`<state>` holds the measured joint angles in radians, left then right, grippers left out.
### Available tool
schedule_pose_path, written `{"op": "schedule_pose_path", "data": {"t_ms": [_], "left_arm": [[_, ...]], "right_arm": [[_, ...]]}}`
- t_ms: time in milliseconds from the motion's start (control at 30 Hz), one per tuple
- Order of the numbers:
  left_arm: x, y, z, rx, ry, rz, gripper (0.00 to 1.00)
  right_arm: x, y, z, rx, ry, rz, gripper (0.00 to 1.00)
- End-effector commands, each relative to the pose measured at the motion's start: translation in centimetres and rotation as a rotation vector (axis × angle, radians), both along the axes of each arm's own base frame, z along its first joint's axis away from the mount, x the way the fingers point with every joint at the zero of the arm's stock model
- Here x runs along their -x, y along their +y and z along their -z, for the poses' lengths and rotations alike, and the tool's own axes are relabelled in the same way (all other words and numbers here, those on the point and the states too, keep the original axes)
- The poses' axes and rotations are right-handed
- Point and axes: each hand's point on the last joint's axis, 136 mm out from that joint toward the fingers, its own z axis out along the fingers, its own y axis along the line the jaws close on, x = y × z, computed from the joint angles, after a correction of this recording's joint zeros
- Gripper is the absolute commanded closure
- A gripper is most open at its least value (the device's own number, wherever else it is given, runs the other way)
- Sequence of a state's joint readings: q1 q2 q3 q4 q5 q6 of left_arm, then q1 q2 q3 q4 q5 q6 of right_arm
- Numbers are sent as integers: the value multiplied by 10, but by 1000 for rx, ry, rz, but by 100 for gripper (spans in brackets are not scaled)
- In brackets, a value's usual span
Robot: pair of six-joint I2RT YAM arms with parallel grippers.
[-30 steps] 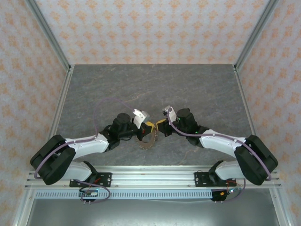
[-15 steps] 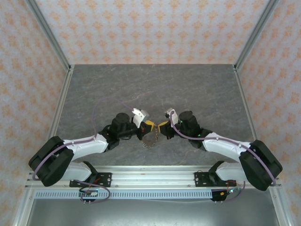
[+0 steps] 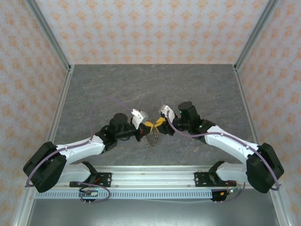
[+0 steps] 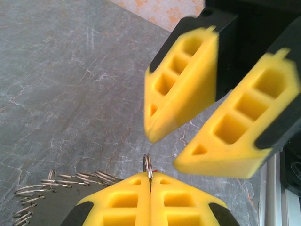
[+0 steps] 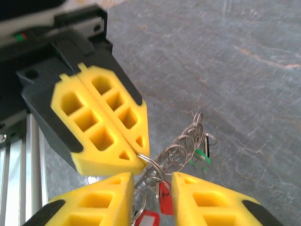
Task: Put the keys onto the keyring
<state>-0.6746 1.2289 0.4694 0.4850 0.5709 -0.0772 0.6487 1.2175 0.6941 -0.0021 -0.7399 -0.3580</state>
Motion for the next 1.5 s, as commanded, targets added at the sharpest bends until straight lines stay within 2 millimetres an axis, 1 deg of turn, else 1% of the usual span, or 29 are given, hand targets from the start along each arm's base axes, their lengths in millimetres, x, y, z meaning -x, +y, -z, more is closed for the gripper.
{"op": "schedule_pose_path", "data": {"t_ms": [0, 100, 200, 300, 367, 533, 567, 600, 667, 767, 800, 833, 867, 900, 1000, 1100, 1133, 1167, 1200, 1233, 1267, 1333, 1367, 1400, 1433, 1467], "left_arm": [[6, -8, -23, 28, -59, 55, 100], [9, -10, -24, 31, -57, 82, 100], [13, -13, -25, 34, -57, 110, 100], [14, -15, -25, 24, -51, 130, 100], [15, -16, -27, 29, -55, 137, 100], [9, -16, -28, 20, -68, 116, 100], [6, -15, -27, 12, -65, 101, 95], [4, -15, -24, -1, -64, 95, 94], [-1, -14, -18, -33, -48, 74, 84], [-10, -9, -5, -81, -22, 22, 76], [-12, -8, -1, -93, -14, 6, 75], [-14, -6, 1, -99, -15, -9, 71], [-17, -2, 4, -105, -12, -39, 60], [-20, 1, 6, -112, -9, -68, 56], [-25, 10, 11, -139, -9, -123, 54], [-30, 20, 9, -154, -25, -185, 51], [-32, 25, 8, -161, -30, -212, 51], [-35, 31, 6, -168, -39, -244, 49], [-38, 38, 4, -184, -49, -287, 47], [-41, 47, 2, -199, -59, -331, 47], [-43, 57, 0, -213, -74, -379, 43], [-48, 81, -6, -234, -115, -485, 21], [-51, 99, -9, -257, -140, -560, 13], [-55, 117, -12, -284, -159, -638, 10], [-59, 136, -14, -309, -167, -710, 6], [-64, 158, -14, -340, -160, -794, 4]], "right_arm": [[6, 5, -5, -8, 2, -87, 74], [4, 8, -6, -20, -2, -97, 74], [7, 10, -8, -34, 6, -128, 74], [14, 13, -16, -78, 8, -177, 73], [16, 13, -17, -88, 22, -205, 74], [11, 12, -6, -53, 86, -214, 93], [9, 11, -3, -45, 89, -204, 95], [6, 11, -1, -40, 87, -186, 96], [-6, 7, 6, -23, 85, -116, 100], [-27, -4, 24, 8, 97, 17, 100], [-34, -10, 32, 21, 103, 67, 100], [-40, -14, 38, 28, 111, 112, 100], [-44, -19, 45, 30, 126, 150, 100], [-47, -23, 50, 25, 140, 182, 100], [-54, -32, 66, 39, 184, 266, 100], [-59, -44, 84, 70, 204, 356, 100], [-62, -49, 89, 80, 209, 396, 97], [-65, -55, 92, 94, 208, 443, 90], [-68, -60, 93, 102, 207, 483, 80], [-68, -64, 91, 107, 200, 505, 72], [-71, -69, 85, 109, 176, 536, 66], [-81, -87, 66, 114, 91, 638, 60], [-90, -104, 52, 117, 19, 731, 58], [-101, -127, 36, 90, -49, 873, 50], [-107, -145, 21, 57, -108, 957, 45], [-112, -164, 5, 32, -175, 1035, 43]]}}
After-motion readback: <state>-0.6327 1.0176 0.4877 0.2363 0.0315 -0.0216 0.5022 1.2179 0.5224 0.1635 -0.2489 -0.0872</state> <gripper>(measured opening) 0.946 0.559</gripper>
